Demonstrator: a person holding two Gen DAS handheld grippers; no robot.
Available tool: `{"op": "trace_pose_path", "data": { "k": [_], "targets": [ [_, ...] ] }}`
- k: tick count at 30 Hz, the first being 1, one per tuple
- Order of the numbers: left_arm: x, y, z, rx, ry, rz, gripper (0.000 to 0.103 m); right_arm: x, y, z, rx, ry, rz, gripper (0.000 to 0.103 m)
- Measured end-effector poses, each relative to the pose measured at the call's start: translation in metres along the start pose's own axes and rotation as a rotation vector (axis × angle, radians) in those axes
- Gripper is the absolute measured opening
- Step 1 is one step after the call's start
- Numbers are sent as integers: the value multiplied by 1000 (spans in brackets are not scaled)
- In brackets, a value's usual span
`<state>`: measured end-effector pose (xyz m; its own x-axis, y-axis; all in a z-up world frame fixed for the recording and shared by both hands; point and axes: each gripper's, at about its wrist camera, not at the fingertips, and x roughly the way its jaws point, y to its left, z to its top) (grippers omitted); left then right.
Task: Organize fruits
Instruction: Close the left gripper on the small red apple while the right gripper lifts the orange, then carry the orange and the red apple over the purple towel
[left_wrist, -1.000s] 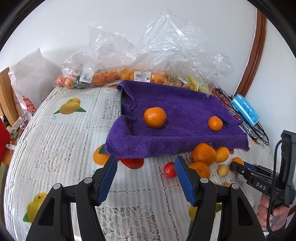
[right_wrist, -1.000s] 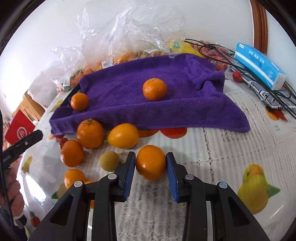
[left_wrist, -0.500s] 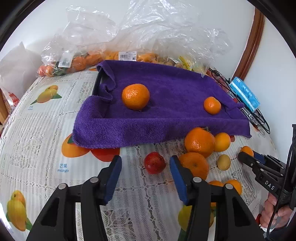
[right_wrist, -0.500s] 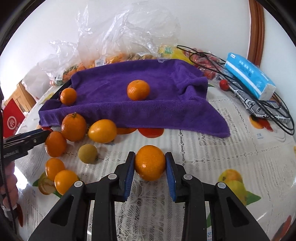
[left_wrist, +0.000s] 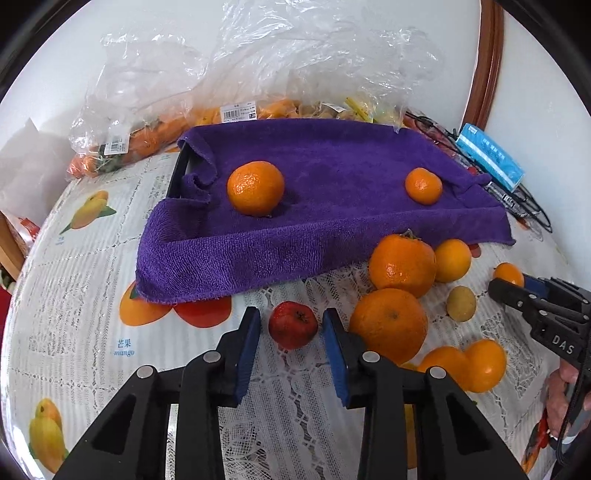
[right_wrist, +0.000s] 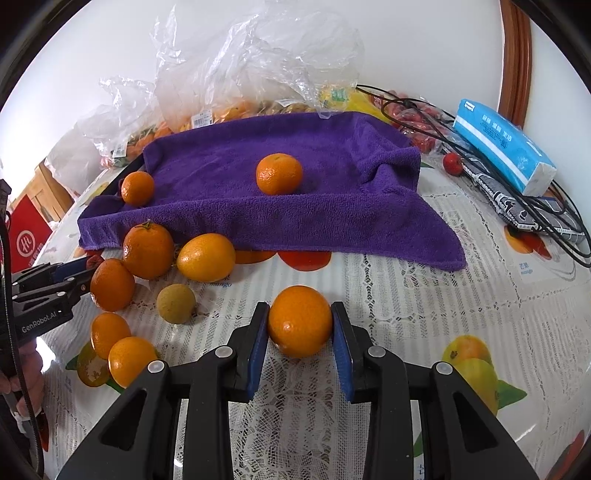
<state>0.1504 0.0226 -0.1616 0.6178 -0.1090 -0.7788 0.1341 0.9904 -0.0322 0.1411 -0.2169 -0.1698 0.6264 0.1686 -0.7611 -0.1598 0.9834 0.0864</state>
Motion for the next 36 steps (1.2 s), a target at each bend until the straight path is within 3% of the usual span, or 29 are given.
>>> {"op": "trace_pose_path", "data": {
  "k": [3, 5, 9, 19, 25, 36],
  "targets": [
    [1, -2, 0, 9, 1, 18, 31, 1, 3, 0, -14, 2, 5, 41],
    [0, -1, 0, 4, -3, 16, 24, 1, 4, -1, -20, 3, 3, 41],
    [-3, 9, -2, -55, -7, -30, 24, 0, 1, -1, 2, -2, -1, 32],
    [-23, 12, -1, -74, -19, -70, 24, -23, 6, 1, 10, -28, 17, 32],
    [-38, 16, 21, -115, -63, -96, 24, -39, 10, 28, 5, -86, -3, 32],
    [-32, 31, 79, -196, -173, -45, 24, -38, 13, 87, 25, -195, -16, 32]
  ]
}}
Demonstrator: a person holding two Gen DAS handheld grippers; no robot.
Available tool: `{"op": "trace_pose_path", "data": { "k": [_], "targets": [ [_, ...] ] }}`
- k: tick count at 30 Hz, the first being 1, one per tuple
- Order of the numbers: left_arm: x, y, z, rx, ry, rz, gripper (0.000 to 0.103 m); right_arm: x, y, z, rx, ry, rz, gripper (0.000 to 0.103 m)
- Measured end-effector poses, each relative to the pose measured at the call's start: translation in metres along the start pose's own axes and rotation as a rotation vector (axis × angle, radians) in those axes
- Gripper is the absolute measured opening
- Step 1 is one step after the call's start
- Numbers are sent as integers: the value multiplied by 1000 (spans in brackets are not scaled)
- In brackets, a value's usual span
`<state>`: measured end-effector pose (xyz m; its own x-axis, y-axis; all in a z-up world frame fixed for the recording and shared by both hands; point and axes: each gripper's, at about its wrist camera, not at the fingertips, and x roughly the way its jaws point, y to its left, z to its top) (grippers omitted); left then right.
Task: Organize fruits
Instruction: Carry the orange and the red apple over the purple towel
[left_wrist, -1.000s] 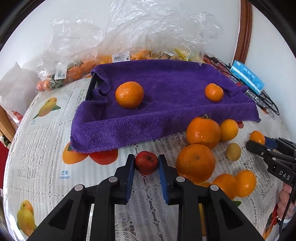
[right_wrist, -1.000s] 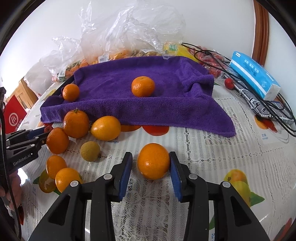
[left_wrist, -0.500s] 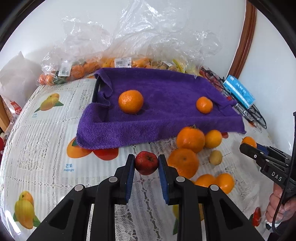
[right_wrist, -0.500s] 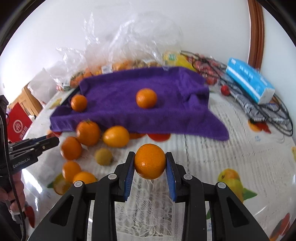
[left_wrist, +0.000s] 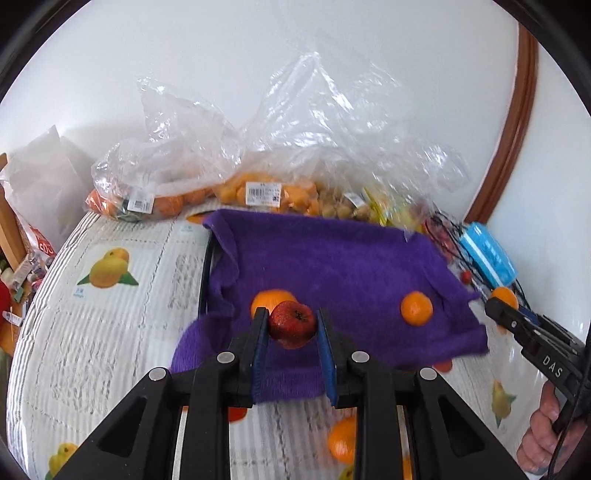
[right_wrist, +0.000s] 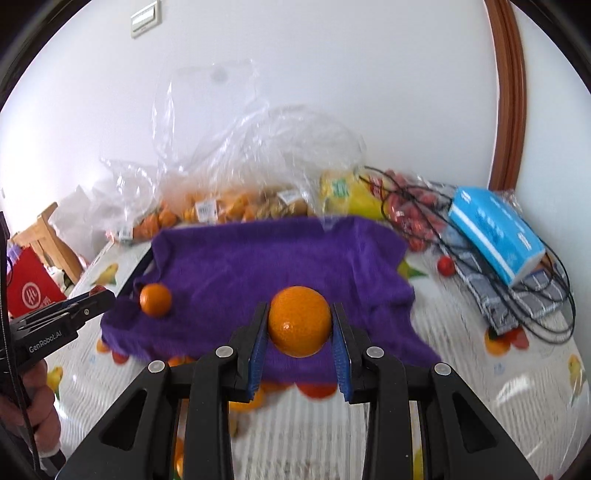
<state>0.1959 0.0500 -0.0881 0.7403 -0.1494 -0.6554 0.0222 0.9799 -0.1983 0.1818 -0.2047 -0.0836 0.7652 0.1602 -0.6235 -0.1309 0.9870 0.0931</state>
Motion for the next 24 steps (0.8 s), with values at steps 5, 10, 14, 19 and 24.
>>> {"op": "trace_pose_path", "data": {
  "k": [5, 10, 14, 19, 24],
  "targets": [
    [10, -3, 14, -18, -27, -22, 24, 18, 4, 19, -11, -15, 5, 32],
    [23, -5, 15, 1, -43, -13, 24, 42, -3, 23, 8, -16, 29, 32],
    [39, -4, 5, 4, -5, -14, 24, 57, -14, 15, 42, 10, 38, 32],
    [47, -9, -3, 25, 33, -27, 24, 72, -25, 9, 61, 57, 6, 32],
    [49, -18, -10, 57, 26, -19, 24, 75, -25, 6, 55, 61, 3, 32]
  ]
}}
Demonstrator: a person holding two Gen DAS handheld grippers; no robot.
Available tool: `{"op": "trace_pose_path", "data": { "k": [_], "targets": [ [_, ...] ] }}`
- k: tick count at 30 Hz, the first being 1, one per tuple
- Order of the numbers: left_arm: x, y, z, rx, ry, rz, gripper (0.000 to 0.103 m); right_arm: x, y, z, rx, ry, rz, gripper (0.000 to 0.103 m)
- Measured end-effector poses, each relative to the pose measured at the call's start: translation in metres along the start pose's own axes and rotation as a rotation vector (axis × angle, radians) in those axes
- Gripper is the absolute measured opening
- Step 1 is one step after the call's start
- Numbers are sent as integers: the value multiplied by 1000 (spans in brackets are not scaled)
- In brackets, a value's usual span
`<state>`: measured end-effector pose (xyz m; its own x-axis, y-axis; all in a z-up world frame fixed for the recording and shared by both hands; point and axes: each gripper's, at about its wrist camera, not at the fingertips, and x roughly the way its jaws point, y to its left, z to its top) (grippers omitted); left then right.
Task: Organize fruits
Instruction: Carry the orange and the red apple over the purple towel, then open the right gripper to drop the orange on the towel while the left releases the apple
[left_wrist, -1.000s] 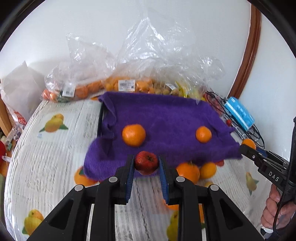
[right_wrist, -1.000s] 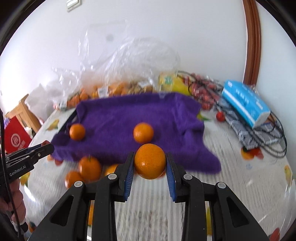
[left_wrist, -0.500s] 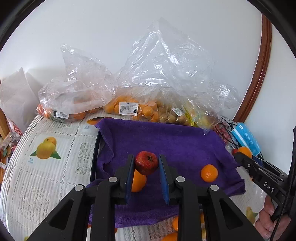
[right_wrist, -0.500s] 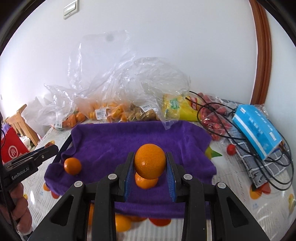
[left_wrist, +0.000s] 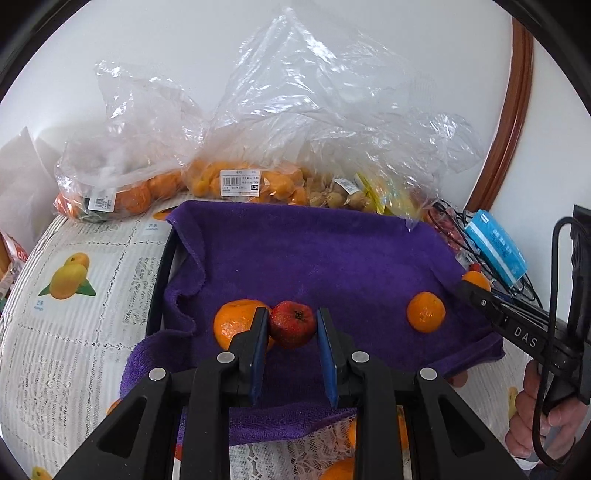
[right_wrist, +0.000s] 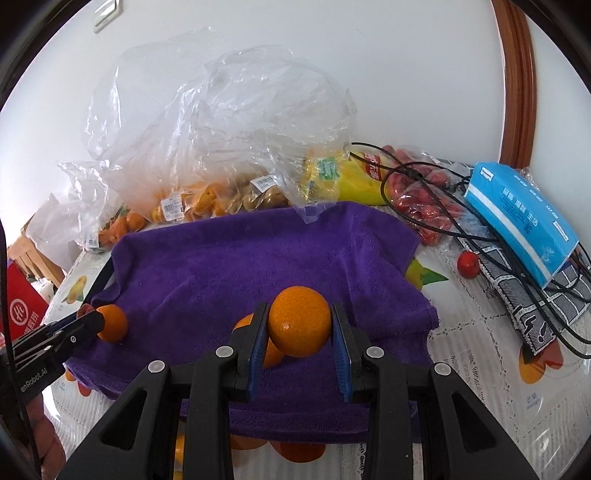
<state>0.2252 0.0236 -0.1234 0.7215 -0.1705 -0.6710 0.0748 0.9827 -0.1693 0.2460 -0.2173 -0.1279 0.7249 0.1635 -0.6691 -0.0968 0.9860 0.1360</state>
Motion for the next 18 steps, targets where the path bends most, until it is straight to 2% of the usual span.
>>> {"op": "trace_pose_path", "data": {
  "k": [8, 18],
  "targets": [
    [5, -4, -4, 15, 14, -14, 24, 12, 7, -6, -32, 42, -12, 32],
    [9, -4, -6, 1, 40, -40, 24, 12, 7, -7, -37, 44, -12, 32]
  ]
}}
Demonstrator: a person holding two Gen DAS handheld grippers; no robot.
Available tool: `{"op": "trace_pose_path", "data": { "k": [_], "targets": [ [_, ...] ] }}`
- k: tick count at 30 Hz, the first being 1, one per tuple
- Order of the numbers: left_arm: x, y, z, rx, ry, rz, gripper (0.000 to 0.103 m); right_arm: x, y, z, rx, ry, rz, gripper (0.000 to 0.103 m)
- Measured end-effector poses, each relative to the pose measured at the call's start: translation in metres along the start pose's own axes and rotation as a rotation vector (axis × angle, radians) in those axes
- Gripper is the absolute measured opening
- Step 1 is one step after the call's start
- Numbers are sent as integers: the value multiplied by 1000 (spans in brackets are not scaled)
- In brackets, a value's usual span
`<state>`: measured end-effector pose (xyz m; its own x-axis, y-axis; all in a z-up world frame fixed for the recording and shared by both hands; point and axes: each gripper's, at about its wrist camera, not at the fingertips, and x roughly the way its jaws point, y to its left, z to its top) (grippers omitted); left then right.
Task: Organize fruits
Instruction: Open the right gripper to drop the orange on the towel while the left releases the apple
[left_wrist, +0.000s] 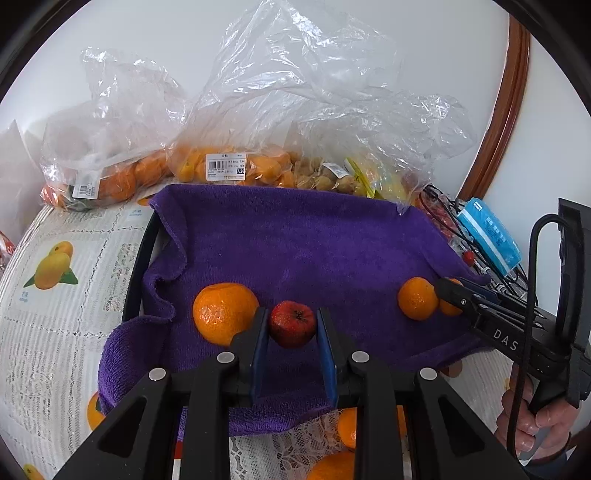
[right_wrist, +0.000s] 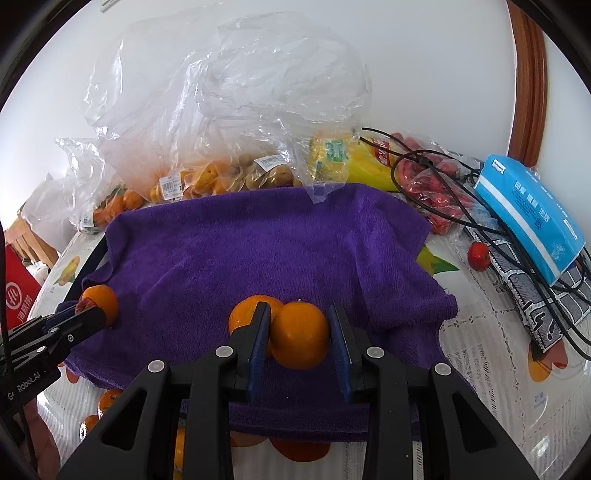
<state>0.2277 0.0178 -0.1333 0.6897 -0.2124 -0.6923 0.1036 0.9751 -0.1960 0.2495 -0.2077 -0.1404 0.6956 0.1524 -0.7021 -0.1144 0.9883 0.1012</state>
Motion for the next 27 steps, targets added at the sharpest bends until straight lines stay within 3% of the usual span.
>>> {"op": "trace_pose_path", "data": {
  "k": [13, 15, 20, 27],
  "targets": [
    [4, 1, -2, 1, 12, 9, 24, -4, 5, 0, -22, -14, 18, 33],
    [4, 0, -2, 3, 14, 6, 25, -5, 6, 0, -22, -18, 13, 37],
    [0, -2, 0, 13, 4, 10, 37, -7, 9, 0, -30, -29, 10, 43],
    [-3, -2, 1, 7, -4, 12, 41, -24, 11, 1, -38, -98, 7, 56]
  ]
}}
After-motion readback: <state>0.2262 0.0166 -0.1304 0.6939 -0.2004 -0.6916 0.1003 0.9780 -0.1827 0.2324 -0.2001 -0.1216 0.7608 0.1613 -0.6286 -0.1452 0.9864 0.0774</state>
